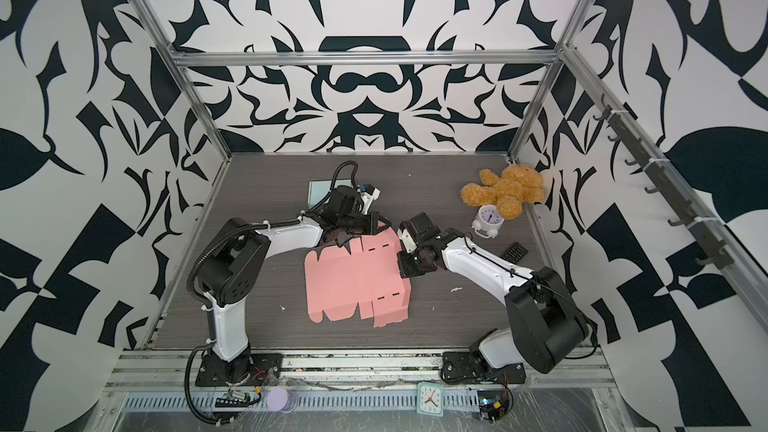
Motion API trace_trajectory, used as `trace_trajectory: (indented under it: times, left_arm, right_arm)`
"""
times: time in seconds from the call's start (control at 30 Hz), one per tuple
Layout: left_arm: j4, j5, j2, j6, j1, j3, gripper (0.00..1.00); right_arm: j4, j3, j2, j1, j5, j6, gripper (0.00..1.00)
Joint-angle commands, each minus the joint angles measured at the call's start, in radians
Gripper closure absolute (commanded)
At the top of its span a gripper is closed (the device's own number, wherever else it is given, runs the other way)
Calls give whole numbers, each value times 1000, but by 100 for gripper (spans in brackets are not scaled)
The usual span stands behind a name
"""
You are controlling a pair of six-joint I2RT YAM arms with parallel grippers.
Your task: Fold the paper box
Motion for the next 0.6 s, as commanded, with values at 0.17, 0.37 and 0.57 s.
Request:
trace_trajectory:
  times: [0.17,0.37,0.57]
  left_arm:
    - [-31,12,-46,20,-31,-27,100]
    - [-50,-6,-100,27,-46,-80,100]
    - [-58,-11,-131,30,-52,-118,100]
  right_arm:
    - [9,10,-36,-3,19,-18,99]
    - [6,14,-33,-2,28,-24,99]
    - [-8,20,-38,-2,42,-29,99]
